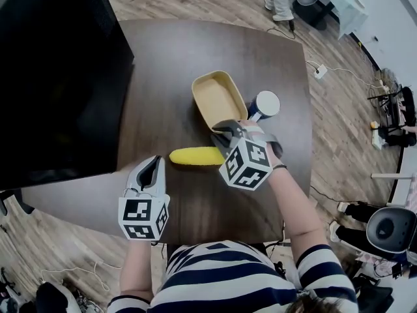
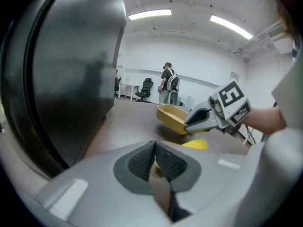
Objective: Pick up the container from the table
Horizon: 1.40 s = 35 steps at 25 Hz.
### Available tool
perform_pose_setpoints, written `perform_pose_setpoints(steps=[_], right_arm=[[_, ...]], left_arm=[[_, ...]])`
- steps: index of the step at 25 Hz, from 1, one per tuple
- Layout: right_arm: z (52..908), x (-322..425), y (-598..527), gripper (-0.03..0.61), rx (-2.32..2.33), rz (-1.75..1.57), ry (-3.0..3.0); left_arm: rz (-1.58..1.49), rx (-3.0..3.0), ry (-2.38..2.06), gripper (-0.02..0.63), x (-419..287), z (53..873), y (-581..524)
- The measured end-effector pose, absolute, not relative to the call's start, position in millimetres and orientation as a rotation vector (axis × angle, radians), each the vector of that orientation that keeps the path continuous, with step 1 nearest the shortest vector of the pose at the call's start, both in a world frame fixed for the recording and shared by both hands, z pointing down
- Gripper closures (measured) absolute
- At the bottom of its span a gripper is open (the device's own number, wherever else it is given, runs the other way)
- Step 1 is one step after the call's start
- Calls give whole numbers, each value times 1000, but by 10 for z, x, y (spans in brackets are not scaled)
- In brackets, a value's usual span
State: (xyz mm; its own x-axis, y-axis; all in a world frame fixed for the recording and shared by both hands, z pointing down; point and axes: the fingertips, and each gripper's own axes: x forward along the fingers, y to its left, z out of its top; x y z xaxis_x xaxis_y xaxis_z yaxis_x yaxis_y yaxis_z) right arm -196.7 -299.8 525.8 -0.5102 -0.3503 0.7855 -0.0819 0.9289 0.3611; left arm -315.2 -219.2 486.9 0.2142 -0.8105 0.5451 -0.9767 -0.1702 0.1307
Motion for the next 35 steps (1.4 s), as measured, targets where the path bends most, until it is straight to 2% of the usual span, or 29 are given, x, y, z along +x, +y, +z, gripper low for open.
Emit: perform_pose_setpoints(steps=[14, 35], right_arm=[[4791, -1500, -2358, 551, 328, -298, -2169], [4669, -688, -1568, 551, 468, -137, -2176]], left_arm=[[446, 2070, -1708, 614, -2863, 4580, -1854], [432, 2115, -1722, 614, -2498, 4305, -1480]])
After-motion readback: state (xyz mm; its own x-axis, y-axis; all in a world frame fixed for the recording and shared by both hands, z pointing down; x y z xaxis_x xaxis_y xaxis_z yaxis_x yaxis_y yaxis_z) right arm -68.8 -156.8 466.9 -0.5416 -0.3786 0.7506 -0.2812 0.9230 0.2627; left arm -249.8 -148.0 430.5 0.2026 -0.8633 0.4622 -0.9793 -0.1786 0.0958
